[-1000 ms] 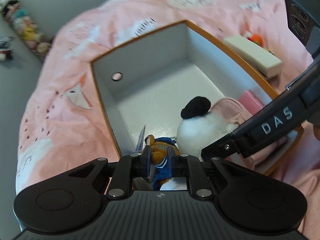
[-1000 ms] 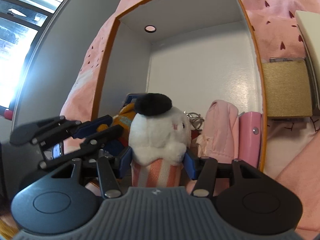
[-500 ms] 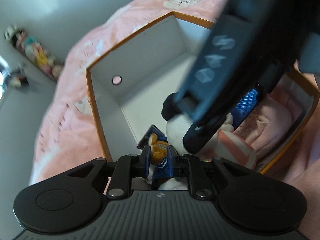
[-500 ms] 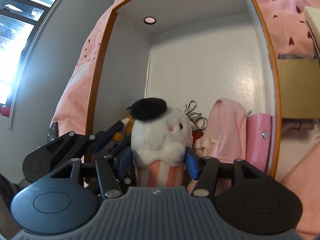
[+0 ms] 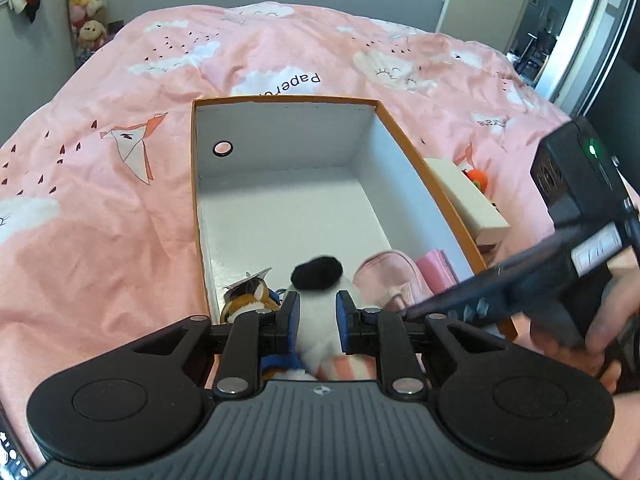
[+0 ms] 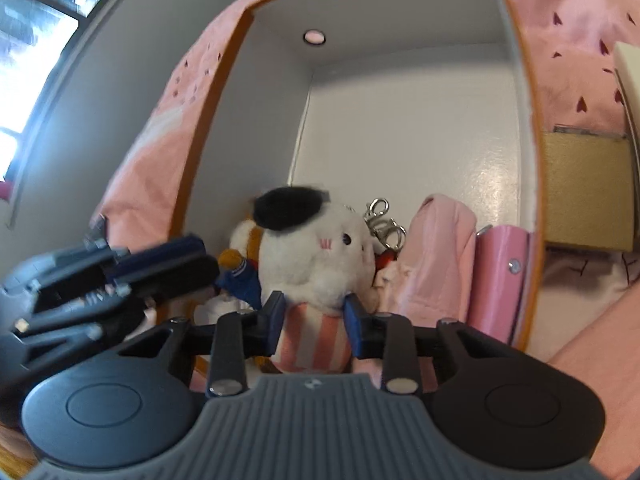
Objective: Organize objects
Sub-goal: 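Lower both plushes into the open box and open both grippers, then withdraw both grippers from the box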
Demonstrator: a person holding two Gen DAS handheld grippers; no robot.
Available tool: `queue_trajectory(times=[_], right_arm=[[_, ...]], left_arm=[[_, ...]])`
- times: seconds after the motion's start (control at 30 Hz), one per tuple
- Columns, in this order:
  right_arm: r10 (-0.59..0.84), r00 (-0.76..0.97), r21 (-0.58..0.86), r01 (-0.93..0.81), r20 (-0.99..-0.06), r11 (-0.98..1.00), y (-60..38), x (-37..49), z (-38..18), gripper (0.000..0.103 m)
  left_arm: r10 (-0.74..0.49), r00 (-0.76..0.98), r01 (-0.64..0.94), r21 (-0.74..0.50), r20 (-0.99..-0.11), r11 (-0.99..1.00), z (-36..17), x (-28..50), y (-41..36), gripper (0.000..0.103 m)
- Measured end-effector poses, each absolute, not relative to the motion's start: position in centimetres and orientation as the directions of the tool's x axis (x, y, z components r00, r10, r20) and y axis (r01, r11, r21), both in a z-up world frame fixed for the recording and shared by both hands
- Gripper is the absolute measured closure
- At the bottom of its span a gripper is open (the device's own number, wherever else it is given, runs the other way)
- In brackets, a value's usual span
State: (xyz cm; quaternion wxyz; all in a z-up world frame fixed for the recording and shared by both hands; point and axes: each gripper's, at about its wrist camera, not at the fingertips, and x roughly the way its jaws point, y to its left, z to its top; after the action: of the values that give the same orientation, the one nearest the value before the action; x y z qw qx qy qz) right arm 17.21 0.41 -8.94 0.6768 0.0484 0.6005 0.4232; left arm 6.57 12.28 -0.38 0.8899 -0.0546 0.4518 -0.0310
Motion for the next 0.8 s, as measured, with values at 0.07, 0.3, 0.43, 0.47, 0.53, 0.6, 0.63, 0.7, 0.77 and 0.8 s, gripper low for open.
queue_trajectory(times=[0.07, 0.3, 0.43, 0.47, 0.53, 0.6, 0.63, 0.7, 0.77, 0.8], right_arm=[[0.611, -0.071, 0.542, -0.549, -0.788, 0.636, 1.0, 16.8, -8.8, 0.068], [0.568, 0.043, 0.382, -0.697, -0.822, 0.606, 0.3, 15.0, -5.7, 0.065], [0.556, 0.164, 0.248, -0.768, -0.815, 0.591, -1.0, 14.6, -2.9, 0.064], [0.535, 0.197, 0.196, -0.783, -0.822, 0.59, -1.2, 14.5, -2.6, 0.063], [0.496, 0.238, 0.108, -0.814, -0.835, 0.571, -1.4, 14.5, -2.6, 0.058], [0.468, 0.24, 0.064, -0.836, -0.85, 0.546, -1.0, 14.7, -3.3, 0.055], [0.462, 0.229, 0.059, -0.847, -0.857, 0.529, -0.8, 14.9, -3.6, 0.054], [0.453, 0.206, 0.061, -0.86, -0.867, 0.507, 0.2, 15.1, -4.4, 0.048], [0.436, 0.199, 0.048, -0.869, -0.878, 0.493, 0.9, 15.3, -5.2, 0.049], [0.425, 0.2, 0.036, -0.873, -0.883, 0.486, 1.2, 15.4, -5.5, 0.049]], left_arm=[[-0.086, 0.57, -0.017, -0.116, -0.817, 0.993, -1.0, 7.1, 11.9, 0.082], [-0.13, 0.534, -0.124, -0.23, -0.835, 0.965, -2.7, 7.1, 12.9, 0.073], [-0.128, 0.543, -0.136, -0.238, -0.83, 0.962, -2.6, 7.3, 12.6, 0.068], [-0.122, 0.543, -0.127, -0.225, -0.831, 0.966, -2.6, 7.5, 12.3, 0.065], [-0.116, 0.541, -0.11, -0.206, -0.833, 0.972, -2.9, 8.1, 11.8, 0.063], [-0.121, 0.531, -0.103, -0.205, -0.839, 0.973, -3.4, 8.7, 11.5, 0.063], [-0.127, 0.526, -0.101, -0.21, -0.841, 0.972, -3.7, 8.9, 11.5, 0.063], [-0.115, 0.528, -0.101, -0.197, -0.841, 0.975, -4.1, 9.2, 11.4, 0.062], [-0.108, 0.536, -0.091, -0.184, -0.837, 0.979, -4.3, 9.2, 11.4, 0.057], [-0.112, 0.535, -0.091, -0.189, -0.837, 0.978, -4.5, 9.3, 11.5, 0.057]])
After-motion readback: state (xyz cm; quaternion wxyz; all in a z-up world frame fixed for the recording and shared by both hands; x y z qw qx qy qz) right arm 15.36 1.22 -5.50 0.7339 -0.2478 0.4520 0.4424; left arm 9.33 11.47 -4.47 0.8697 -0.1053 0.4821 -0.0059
